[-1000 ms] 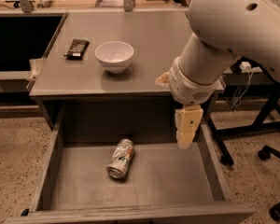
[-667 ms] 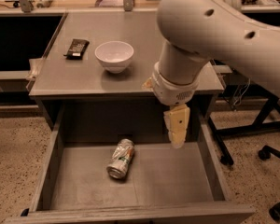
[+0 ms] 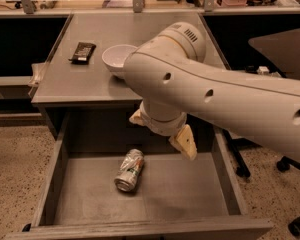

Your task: Pick 7up can from top drawer and place on counter

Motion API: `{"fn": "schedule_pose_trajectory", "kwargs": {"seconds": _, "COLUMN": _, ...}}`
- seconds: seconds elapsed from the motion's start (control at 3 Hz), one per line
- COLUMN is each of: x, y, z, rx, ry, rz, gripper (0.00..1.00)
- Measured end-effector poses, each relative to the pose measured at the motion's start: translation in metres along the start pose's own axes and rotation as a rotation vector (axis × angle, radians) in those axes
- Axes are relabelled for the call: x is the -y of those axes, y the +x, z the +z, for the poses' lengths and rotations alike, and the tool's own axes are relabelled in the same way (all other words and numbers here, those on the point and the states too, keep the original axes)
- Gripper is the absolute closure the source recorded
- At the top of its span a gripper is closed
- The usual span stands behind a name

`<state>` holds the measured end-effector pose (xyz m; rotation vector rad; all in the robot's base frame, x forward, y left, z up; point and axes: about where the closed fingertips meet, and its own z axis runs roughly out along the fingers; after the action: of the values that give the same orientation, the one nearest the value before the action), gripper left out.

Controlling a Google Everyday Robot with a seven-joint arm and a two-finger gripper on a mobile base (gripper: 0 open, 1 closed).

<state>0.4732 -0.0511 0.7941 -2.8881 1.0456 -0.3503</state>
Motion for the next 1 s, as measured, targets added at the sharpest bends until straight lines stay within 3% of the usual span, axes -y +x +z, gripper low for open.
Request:
{"fn": "schedule_pose_trajectory", "kwargs": {"seconds": 0.33, "x": 0.0, "y": 0.0, "z": -0.003, "rx": 0.005, "ry": -0.001, "rz": 0.006, "gripper": 0.0}}
{"fn": "schedule_pose_trajectory", "kwargs": {"seconds": 0.67, "x": 0.014, "y": -0.012, "z": 0.019, "rx": 0.11, "ry": 0.069, "rz": -0.014, "gripper": 0.0}}
{"fn": "schedule_pose_trajectory", "kwargs": {"seconds": 1.0, "x": 0.042, "y": -0.039, "z": 0.045, "rx": 0.251, "ry": 0.188, "rz": -0.139, "gripper": 0.0}}
